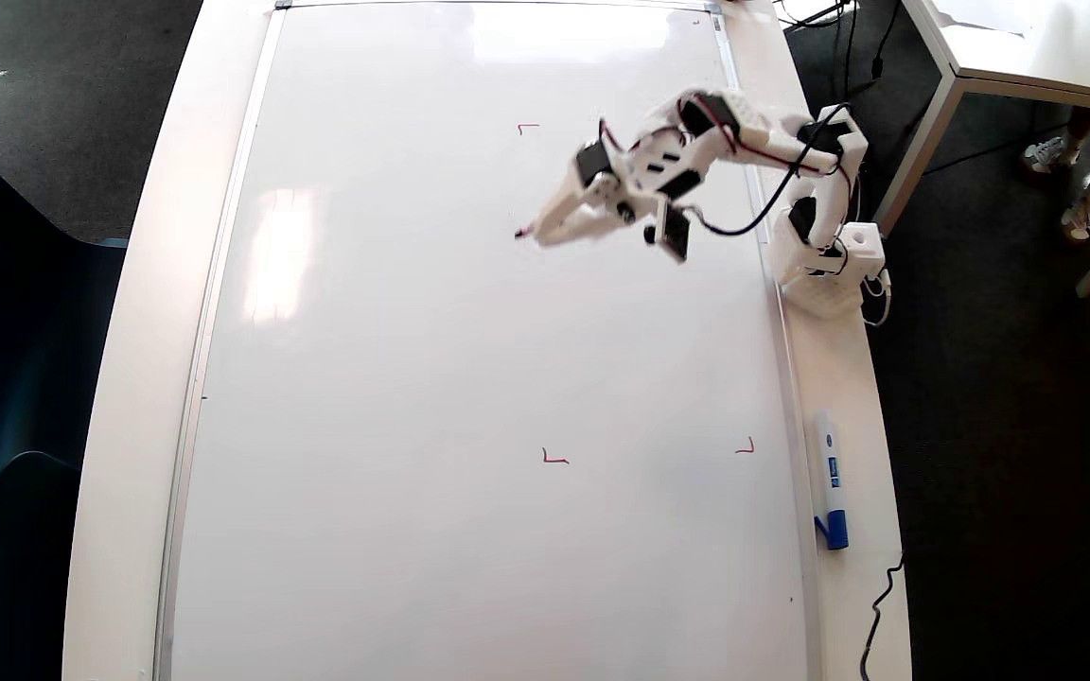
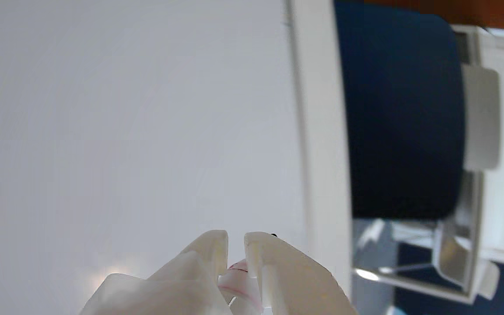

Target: Draw on a whiteboard a robot head using a pen attached to the gripper

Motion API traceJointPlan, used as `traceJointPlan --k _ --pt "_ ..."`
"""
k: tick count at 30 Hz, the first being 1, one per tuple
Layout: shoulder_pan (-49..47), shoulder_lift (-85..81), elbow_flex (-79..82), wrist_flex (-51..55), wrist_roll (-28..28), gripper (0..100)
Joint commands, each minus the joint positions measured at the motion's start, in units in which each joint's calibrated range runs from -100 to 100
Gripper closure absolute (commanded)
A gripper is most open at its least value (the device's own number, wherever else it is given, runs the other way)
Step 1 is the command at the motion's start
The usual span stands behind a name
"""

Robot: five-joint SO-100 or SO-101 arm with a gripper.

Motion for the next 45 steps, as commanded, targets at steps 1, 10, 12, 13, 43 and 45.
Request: traceJointPlan --k 1,10,12,13,43,45 --pt "-4.54 7.94 -6.39 2.81 -1.42 99" --pt "-9.25 26.64 -17.1 9.76 -5.01 99" --pt "-9.55 29.16 -19.19 10.71 -5.07 99" --pt "-9.62 31.25 -21.0 11.93 -5.12 99" --pt "-12.35 41.74 -27.72 10.63 -7.43 99" --pt "-12.42 41.65 -25.81 10.63 -7.43 99"
